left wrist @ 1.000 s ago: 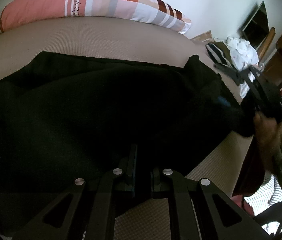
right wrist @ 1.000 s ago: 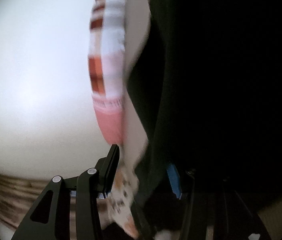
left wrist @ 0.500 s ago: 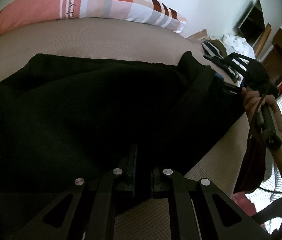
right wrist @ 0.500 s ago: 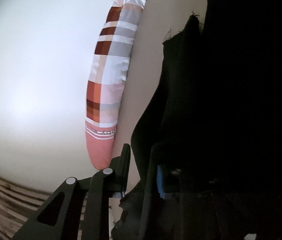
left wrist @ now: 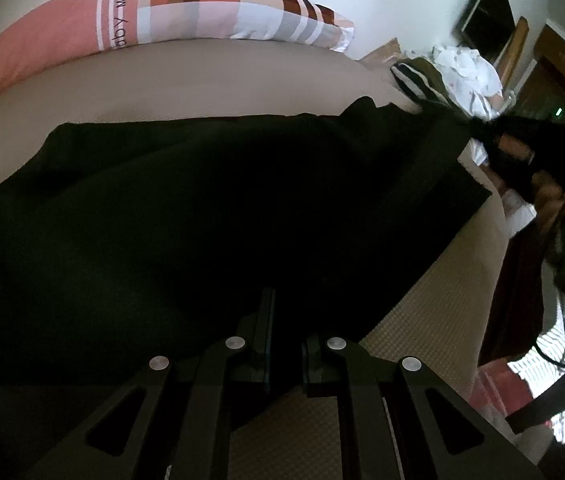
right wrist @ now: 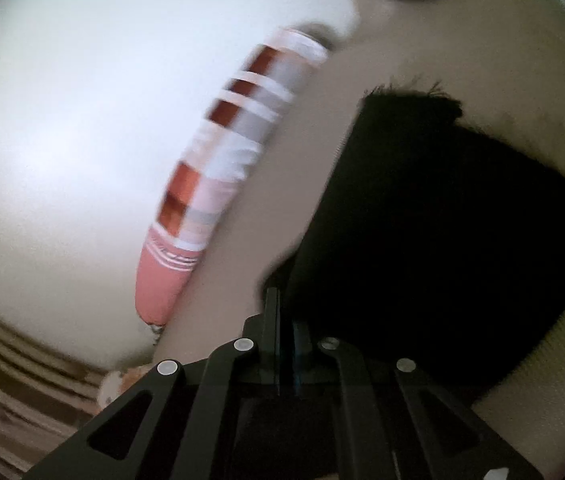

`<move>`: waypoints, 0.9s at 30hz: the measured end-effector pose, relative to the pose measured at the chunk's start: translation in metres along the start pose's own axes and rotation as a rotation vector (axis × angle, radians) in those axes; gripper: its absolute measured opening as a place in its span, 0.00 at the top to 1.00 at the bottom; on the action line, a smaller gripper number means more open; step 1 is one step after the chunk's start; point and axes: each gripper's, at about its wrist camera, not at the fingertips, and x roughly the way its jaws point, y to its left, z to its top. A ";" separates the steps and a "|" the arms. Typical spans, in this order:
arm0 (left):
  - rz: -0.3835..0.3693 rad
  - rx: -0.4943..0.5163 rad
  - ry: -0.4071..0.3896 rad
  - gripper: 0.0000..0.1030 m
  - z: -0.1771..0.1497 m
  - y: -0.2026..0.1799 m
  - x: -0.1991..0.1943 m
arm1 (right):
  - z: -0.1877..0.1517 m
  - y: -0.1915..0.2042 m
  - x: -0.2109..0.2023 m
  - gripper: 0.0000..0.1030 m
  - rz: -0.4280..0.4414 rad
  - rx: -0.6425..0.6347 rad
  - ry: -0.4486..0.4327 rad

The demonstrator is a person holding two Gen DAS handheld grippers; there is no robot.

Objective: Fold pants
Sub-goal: 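Fold the held hems toward the waistband with the right tool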

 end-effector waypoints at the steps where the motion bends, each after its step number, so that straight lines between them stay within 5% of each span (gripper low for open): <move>1: 0.005 0.005 0.003 0.90 0.001 -0.001 0.000 | 0.001 -0.014 0.001 0.92 -0.009 0.045 -0.001; 11: 0.037 0.042 0.010 0.90 -0.001 -0.008 0.001 | 0.036 -0.101 -0.021 0.90 -0.037 0.300 -0.113; 21: 0.079 0.053 0.020 0.90 0.001 -0.013 0.002 | 0.059 -0.080 -0.043 0.96 -0.144 0.097 -0.056; 27: 0.151 0.199 0.026 0.90 0.000 -0.034 0.008 | 0.048 -0.059 -0.071 0.96 -0.310 -0.099 -0.086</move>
